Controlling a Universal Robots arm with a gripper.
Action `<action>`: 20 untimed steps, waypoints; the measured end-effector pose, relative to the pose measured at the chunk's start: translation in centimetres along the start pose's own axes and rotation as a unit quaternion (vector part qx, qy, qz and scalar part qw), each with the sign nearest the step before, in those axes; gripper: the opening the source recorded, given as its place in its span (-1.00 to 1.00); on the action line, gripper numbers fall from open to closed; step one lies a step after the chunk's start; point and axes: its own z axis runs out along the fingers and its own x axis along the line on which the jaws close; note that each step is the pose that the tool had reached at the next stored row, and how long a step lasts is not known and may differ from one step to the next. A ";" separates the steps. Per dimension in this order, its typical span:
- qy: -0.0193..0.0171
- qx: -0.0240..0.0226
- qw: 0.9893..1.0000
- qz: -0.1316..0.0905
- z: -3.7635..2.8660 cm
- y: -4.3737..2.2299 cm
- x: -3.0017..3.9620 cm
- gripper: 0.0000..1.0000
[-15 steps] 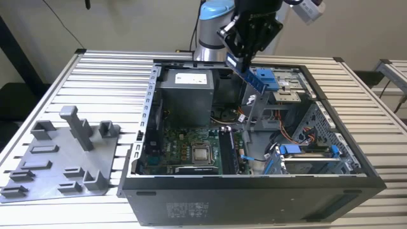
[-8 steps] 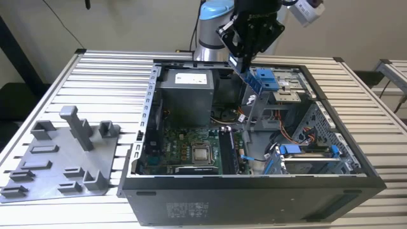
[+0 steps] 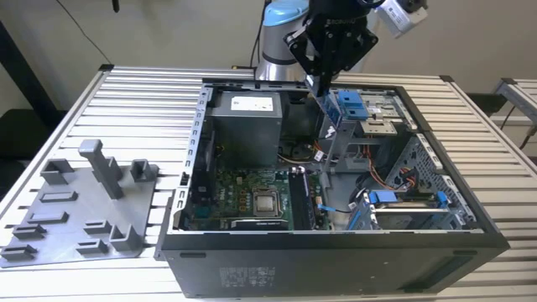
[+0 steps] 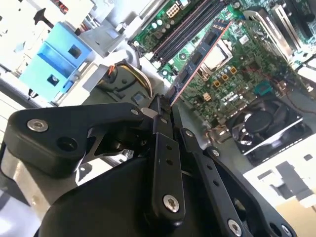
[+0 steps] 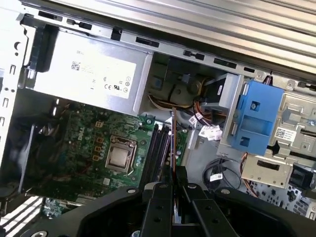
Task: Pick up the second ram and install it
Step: 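Insert the second ram into the second slot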
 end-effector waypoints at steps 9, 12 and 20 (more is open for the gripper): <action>-0.001 0.002 0.998 0.069 0.07 0.00 0.00 -0.72; -0.002 0.002 0.996 0.091 0.08 0.00 0.00 -0.72; -0.002 0.003 0.993 0.114 0.11 0.00 0.00 -0.72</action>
